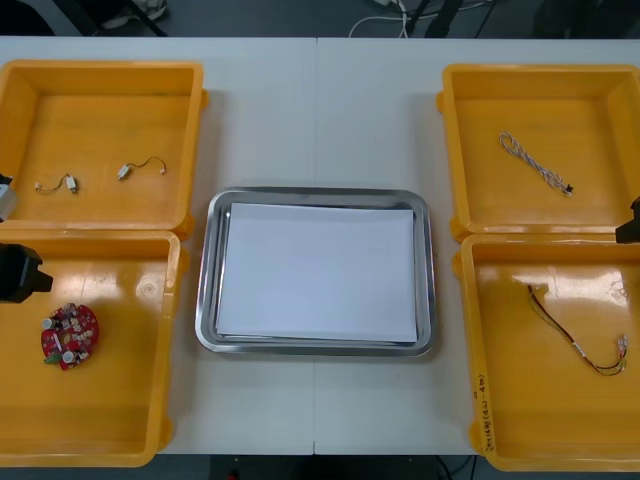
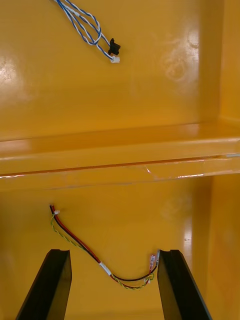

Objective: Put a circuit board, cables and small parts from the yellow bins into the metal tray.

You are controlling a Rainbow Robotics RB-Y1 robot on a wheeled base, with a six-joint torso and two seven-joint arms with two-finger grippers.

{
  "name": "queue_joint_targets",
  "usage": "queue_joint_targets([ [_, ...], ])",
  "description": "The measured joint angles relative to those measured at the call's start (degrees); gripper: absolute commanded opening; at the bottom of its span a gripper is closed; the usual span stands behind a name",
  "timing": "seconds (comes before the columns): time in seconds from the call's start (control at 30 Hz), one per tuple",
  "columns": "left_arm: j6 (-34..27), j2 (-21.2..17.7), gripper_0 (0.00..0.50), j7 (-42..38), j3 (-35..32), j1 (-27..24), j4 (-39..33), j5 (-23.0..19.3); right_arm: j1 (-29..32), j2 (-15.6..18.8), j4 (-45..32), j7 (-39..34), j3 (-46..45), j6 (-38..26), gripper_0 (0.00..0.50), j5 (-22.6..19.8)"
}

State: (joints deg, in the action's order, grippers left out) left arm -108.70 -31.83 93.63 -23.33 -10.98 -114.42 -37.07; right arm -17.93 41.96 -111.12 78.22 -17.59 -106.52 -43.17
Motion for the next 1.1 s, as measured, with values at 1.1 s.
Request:
queue_joint_targets([
  [1.1, 0.0, 0.0, 0.5, 0.0, 0.0, 0.0, 0.0, 0.0, 0.0, 0.0, 0.0, 0.0, 0.0, 0.0, 0.5, 0.0],
])
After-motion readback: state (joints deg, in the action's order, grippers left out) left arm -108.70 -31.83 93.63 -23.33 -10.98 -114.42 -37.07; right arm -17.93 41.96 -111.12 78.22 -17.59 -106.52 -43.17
